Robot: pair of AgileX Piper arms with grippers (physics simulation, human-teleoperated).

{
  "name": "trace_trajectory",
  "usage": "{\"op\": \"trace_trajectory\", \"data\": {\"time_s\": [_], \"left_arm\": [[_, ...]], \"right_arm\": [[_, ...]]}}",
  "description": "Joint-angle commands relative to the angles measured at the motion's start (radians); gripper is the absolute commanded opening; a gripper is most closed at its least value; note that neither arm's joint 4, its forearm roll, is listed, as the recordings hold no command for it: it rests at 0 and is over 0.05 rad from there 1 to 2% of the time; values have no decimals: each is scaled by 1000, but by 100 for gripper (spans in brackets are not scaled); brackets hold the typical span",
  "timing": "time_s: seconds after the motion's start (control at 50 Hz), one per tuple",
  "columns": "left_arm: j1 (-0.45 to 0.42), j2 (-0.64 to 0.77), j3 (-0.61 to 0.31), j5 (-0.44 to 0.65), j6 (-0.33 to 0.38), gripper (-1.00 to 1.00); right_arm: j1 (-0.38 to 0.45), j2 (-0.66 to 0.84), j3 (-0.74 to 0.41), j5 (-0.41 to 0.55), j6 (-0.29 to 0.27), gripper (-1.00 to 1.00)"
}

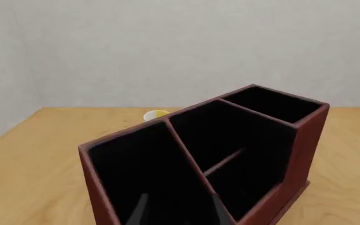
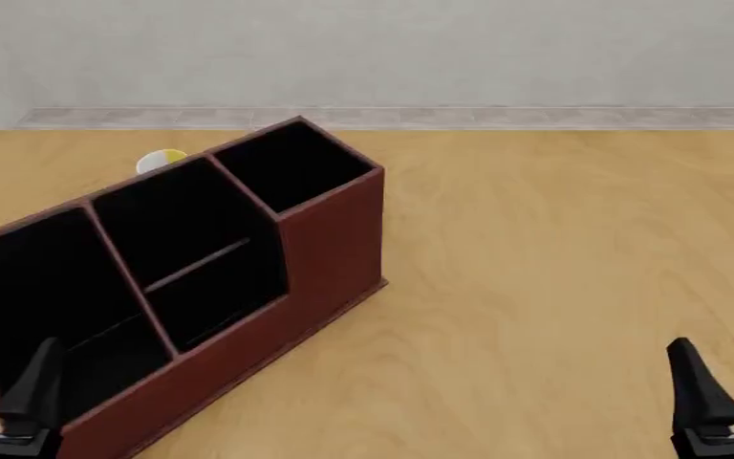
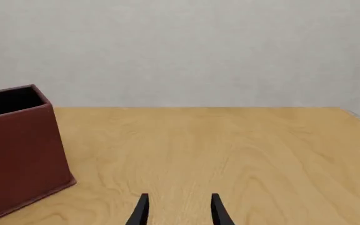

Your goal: Pick up the book and place it in the left compartment of the caddy.

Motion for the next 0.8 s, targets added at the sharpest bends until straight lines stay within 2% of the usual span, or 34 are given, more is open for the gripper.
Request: {"op": "trace_trajectory", "data": {"time_s": [0.02, 0.54, 0.56, 0.58, 0.6, 0.62, 0.64, 0.66, 0.68, 0.7, 0.72, 0.76, 0.78, 0.8], "left_arm": [[0, 7, -3, -4, 0, 100], [1, 4, -3, -3, 1, 100], [-49, 17, -2, -16, 2, 100], [-19, 17, -2, -13, 1, 100], [-21, 189, -1, -101, -29, 100], [-17, 268, -2, -143, -64, 100], [-36, 151, -30, -60, -22, 100], [-26, 135, -46, -30, -25, 100], [-11, 216, -60, -33, -74, 100], [-23, 237, -68, -22, -101, 100], [-42, 204, -105, 58, -77, 100], [-67, 223, -134, 128, -165, 100], [-77, 208, -162, 179, -146, 100], [-95, 202, -203, 261, -170, 100]], "right_arm": [[-1, 9, -3, -5, 0, 100], [0, 13, -4, -8, 0, 100], [0, 13, -4, -8, 0, 100], [0, 13, -4, -8, 0, 100], [0, 13, -4, -8, 0, 100], [0, 13, -4, -8, 0, 100], [0, 13, -4, -8, 0, 100], [0, 12, -4, -7, 0, 100], [0, 12, -4, -7, 0, 100], [0, 12, -4, -7, 0, 100], [0, 12, -4, -8, 0, 100], [0, 12, -4, -8, 0, 100], [0, 12, -4, -8, 0, 100], [0, 13, -4, -8, 0, 100]]}}
